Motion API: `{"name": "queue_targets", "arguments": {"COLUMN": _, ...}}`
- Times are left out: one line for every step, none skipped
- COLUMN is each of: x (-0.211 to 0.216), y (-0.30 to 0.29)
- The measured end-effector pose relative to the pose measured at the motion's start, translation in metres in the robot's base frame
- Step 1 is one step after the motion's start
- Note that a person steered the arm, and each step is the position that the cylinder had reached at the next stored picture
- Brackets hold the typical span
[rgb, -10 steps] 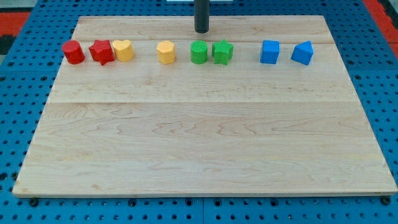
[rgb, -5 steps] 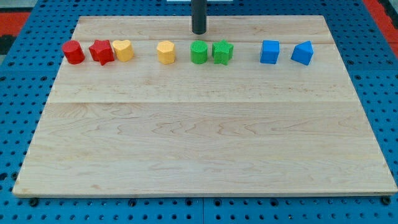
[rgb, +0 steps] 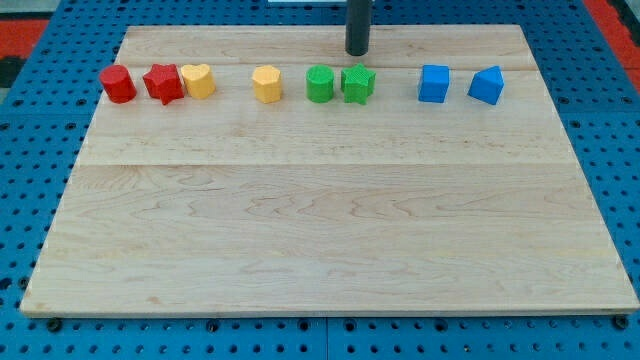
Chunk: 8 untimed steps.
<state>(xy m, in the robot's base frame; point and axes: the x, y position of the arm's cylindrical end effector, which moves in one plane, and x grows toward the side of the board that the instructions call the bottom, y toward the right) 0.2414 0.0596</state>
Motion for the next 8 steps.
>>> {"name": "queue_targets", "arguments": {"x": 0.006, "y": 0.010}}
{"name": "queue_targets", "arguments": {"x": 0.015, "y": -0.020}}
{"name": "queue_targets", "arguments": {"x": 0.006, "y": -0.098}}
{"name": "queue_targets", "arguments": {"x": 0.003, "y": -0.181}}
{"name": "queue_targets", "arguments": {"x": 0.003, "y": -0.252}}
{"name": "queue_targets", "arguments": {"x": 0.008, "y": -0.274}}
{"name": "queue_targets", "arguments": {"x": 0.042, "y": -0.268}}
{"name": "queue_targets", "arguments": {"x": 0.070, "y": -0.268}}
